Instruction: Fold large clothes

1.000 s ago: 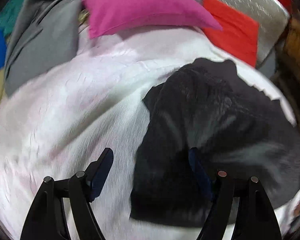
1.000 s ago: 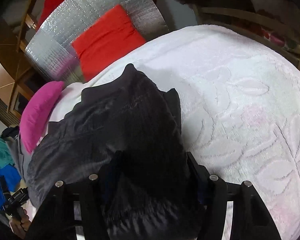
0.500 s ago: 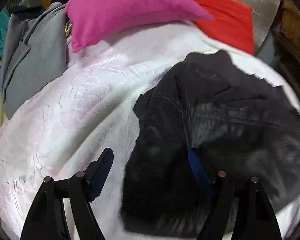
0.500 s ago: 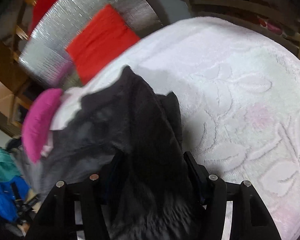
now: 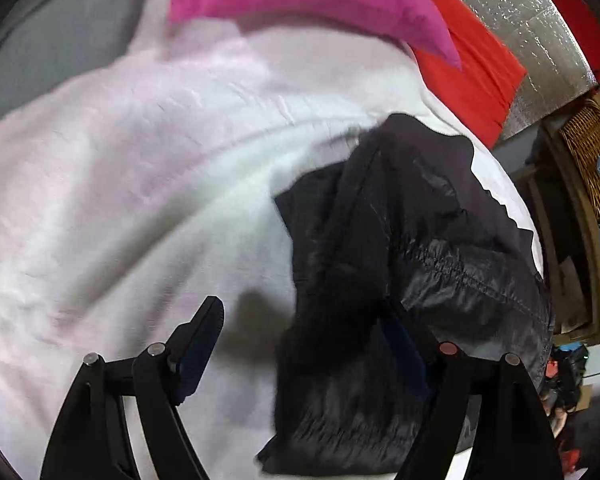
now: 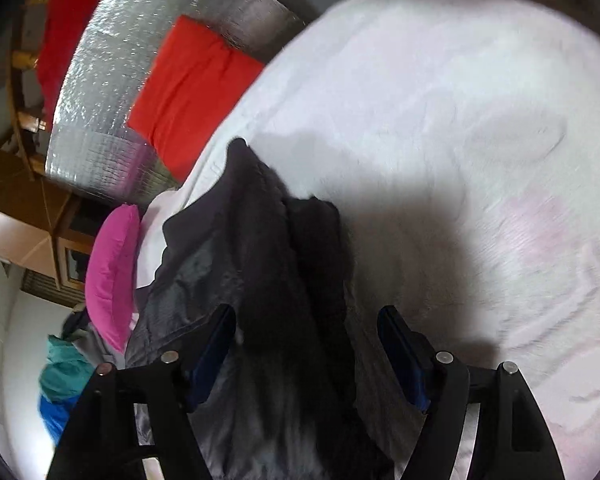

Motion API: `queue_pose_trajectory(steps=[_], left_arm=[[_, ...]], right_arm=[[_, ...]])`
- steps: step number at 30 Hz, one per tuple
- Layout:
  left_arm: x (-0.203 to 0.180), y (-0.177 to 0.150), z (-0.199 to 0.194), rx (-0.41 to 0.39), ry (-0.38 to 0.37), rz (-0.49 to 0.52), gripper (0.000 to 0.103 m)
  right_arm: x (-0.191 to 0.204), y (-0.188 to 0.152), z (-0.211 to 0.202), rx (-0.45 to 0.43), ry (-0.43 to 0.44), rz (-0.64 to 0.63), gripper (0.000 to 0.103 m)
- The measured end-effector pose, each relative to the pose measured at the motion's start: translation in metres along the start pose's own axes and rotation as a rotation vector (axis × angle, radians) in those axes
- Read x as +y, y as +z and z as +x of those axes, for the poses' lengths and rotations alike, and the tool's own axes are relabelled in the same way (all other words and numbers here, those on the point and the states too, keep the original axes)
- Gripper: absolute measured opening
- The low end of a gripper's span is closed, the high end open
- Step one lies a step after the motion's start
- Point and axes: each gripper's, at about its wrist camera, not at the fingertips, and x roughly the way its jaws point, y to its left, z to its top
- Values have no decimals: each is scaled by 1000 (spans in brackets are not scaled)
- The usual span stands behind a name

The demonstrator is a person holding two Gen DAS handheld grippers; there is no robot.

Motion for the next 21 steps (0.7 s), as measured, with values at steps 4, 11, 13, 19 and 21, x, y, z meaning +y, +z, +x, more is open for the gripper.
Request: queue_pose_trajectory(steps=[4, 11, 13, 19, 21], left_arm=[[-15, -3, 19, 14, -27, 40, 87], [-37, 7, 24, -6, -59, 67, 53], [-41, 15, 18, -15, -55, 65, 39], [-35, 13, 22, -28, -20, 53, 45], [-32, 8, 22, -45, 2, 34, 55]], right_arm=[[12, -5, 13, 38, 84, -45, 81], [53, -15, 12, -17, -8, -175, 37], [67, -19, -3, -70, -8, -219, 30], [66, -30, 0, -100, -92, -251, 31], [50, -30, 5, -76, -91, -184, 54]])
